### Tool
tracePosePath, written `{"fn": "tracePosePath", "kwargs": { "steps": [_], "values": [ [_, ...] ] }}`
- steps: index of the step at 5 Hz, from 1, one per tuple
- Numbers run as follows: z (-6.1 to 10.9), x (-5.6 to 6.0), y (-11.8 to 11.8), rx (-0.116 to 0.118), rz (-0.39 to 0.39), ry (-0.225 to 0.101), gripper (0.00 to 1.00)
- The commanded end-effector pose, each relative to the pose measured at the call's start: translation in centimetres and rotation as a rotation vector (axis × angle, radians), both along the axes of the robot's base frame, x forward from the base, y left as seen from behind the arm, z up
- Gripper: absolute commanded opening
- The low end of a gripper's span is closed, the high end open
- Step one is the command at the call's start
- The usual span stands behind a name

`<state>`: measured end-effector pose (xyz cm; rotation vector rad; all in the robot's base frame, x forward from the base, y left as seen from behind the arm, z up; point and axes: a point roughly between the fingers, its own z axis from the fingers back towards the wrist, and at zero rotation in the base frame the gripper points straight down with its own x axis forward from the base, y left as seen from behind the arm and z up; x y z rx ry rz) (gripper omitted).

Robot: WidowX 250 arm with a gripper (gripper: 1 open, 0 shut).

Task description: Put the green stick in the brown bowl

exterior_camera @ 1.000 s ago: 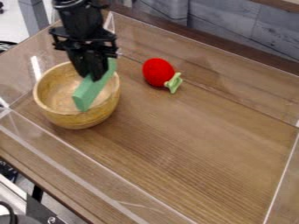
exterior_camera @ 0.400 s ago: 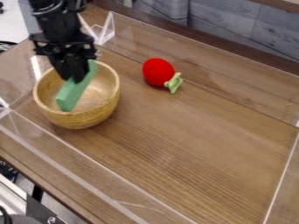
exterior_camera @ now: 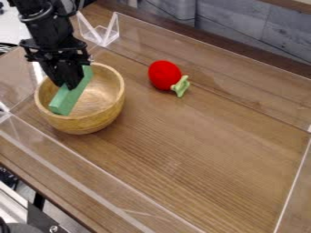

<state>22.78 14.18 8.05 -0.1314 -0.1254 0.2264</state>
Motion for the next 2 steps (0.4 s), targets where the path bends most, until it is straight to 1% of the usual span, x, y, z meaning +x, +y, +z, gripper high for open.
{"fn": "tracePosePath", "kwargs": {
  "steps": [1,2],
  "values": [
    [0.66,-0.25,-0.41,0.019,-0.027,-0.04,0.0],
    [0.89,-0.61,-1.01,0.02,-0.046,-0.056,0.0]
  ]
}}
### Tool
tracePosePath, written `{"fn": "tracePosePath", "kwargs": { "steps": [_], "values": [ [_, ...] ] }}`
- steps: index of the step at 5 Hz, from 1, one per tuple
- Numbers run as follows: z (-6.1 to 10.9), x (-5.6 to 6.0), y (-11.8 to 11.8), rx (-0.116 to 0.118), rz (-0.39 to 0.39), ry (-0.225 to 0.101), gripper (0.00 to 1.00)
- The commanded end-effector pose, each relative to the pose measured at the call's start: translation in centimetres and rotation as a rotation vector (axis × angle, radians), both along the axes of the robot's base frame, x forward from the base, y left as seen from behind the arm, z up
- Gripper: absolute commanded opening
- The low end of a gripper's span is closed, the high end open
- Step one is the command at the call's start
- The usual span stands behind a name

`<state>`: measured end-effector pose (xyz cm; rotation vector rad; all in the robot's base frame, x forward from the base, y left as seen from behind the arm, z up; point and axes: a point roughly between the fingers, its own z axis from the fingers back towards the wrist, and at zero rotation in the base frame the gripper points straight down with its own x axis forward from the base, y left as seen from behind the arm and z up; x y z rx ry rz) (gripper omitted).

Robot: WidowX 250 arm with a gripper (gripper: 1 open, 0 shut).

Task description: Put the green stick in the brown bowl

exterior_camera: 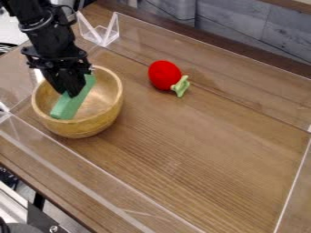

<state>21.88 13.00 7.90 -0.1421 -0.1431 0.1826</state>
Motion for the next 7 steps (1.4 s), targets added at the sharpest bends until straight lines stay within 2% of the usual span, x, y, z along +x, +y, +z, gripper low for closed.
{"fn": "tracePosePath", "kwargs": {
  "steps": [1,2,3,7],
  "values": [
    [2.5,0.8,0.2,0.026,-0.028,-0.049,0.0],
    [3.7,1.4,0.3,0.026,-0.056,-0.06,0.0],
    [3.7,0.9,0.5,0.027,-0.078,-0.05,1.0],
    [5.4,1.8,-4.1,0.028,-0.098,-0.045,1.0]
  ]
}}
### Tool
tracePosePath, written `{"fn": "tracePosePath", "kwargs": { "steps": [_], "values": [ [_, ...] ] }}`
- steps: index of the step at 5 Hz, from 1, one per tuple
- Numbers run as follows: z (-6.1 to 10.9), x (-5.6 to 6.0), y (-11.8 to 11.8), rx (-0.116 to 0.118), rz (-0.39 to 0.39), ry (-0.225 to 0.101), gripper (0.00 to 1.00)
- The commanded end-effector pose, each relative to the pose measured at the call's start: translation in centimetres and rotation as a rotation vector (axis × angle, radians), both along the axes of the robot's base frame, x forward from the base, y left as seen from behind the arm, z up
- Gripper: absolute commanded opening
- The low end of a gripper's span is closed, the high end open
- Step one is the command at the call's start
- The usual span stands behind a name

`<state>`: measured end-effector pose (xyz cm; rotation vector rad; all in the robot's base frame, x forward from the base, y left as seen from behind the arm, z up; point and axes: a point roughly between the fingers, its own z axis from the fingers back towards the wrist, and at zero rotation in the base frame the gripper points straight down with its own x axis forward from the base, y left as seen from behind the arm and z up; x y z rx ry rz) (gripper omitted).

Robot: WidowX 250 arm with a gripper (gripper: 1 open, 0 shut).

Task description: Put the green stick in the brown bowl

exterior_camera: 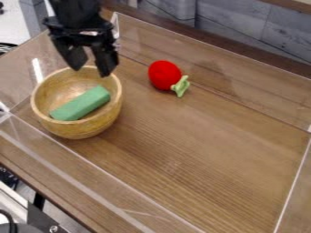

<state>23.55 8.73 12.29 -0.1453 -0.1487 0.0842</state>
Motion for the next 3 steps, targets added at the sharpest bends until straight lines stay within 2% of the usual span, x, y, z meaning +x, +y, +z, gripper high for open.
{"fn": "tracePosePath", "kwargs": {
  "steps": [1,3],
  "values": [
    [2.0,0.0,0.2,0.021,-0.023,-0.031,1.0],
    [3.8,-0.3,0.4,0.018,-0.069,-0.027,1.0]
  ]
}}
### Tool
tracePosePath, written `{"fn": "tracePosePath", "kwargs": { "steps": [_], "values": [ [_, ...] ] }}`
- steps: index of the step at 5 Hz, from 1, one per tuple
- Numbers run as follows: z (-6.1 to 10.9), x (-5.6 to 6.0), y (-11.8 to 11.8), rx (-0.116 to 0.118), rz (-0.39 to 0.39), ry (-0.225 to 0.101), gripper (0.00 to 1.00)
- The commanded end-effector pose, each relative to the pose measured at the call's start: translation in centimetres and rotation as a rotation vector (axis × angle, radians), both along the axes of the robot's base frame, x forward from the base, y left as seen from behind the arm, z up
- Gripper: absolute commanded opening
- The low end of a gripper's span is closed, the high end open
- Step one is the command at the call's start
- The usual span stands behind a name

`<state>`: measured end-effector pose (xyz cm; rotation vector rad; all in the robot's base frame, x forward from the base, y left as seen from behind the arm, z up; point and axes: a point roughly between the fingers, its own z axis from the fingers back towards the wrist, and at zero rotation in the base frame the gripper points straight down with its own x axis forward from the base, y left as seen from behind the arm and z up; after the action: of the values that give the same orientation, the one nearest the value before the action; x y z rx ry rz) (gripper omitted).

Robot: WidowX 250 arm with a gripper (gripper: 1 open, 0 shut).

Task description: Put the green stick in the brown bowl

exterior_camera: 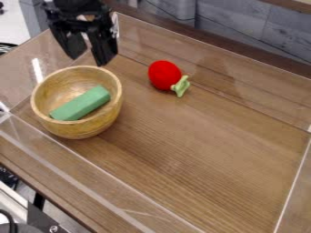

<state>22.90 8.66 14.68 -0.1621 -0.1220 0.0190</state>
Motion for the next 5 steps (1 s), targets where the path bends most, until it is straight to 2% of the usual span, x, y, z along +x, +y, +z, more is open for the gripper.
{"fn": "tracePosePath", "kwargs": {
  "steps": [1,2,4,5],
  "values": [
    [0.9,0.8,-0.1,0.029,-0.015,-0.049,1.0],
    [0.4,1.2,-0.5,0.029,-0.029,-0.046,1.0],
    [2.1,1.3,-0.3,0.03,-0.013,-0.039,1.0],
    [2.1,1.1,-1.3,0.029,-0.01,-0.041,1.0]
  ]
}}
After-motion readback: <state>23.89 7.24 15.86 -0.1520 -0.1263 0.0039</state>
